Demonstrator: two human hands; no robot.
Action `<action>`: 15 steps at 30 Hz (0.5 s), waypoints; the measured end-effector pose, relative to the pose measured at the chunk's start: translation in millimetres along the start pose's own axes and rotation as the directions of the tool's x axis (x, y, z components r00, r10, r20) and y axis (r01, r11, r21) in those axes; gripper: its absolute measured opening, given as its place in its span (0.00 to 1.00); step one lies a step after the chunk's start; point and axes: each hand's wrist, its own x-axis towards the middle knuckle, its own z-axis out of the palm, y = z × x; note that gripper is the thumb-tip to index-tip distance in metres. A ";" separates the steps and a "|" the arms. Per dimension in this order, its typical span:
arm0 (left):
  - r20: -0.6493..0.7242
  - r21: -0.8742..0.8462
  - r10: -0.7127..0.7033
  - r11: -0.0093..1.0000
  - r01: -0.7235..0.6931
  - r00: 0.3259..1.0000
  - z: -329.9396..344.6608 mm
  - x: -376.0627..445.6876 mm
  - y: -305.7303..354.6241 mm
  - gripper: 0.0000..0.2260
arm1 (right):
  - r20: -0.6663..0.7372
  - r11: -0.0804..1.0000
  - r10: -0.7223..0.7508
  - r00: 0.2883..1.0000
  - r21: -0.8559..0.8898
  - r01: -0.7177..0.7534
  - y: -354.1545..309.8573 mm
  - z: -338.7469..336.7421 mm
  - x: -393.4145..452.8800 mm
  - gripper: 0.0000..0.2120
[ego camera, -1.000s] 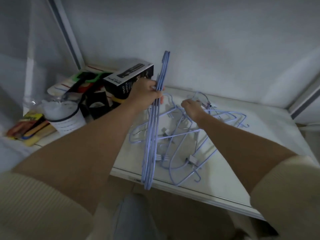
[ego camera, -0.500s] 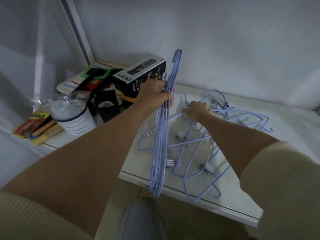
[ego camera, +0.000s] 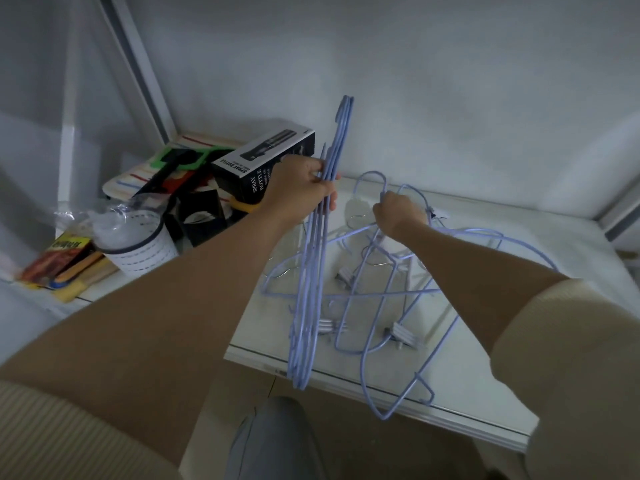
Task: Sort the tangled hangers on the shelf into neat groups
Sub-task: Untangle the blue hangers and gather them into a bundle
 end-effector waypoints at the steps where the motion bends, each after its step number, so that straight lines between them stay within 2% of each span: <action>1: -0.014 0.010 0.009 1.000 -0.008 1.000 -0.4 0.2 3.9 0.07 | -0.012 1.000 0.009 1.000 0.026 -0.009 4.0 -10.9 -0.2 0.19; 4: -0.034 0.001 0.006 1.000 -0.006 0.999 -2.0 -1.2 12.0 0.08 | -0.029 0.991 0.039 0.999 0.129 -0.035 22.1 -46.1 -1.1 0.19; 8: -0.050 -0.034 0.023 0.999 -0.024 0.998 2.9 -9.6 26.3 0.07 | -0.124 0.948 0.192 0.973 0.280 -0.152 55.0 -87.9 -11.4 0.18; 12: -0.073 -0.071 -0.006 0.997 0.001 0.997 19.6 -14.8 39.5 0.08 | -0.246 0.845 0.369 0.896 0.489 -0.214 78.5 -113.2 -24.9 0.21; 15: -0.082 -0.045 -0.032 0.999 0.028 0.996 31.7 -15.7 45.6 0.08 | -0.252 0.774 0.407 0.878 0.606 -0.185 78.4 -120.0 -37.4 0.22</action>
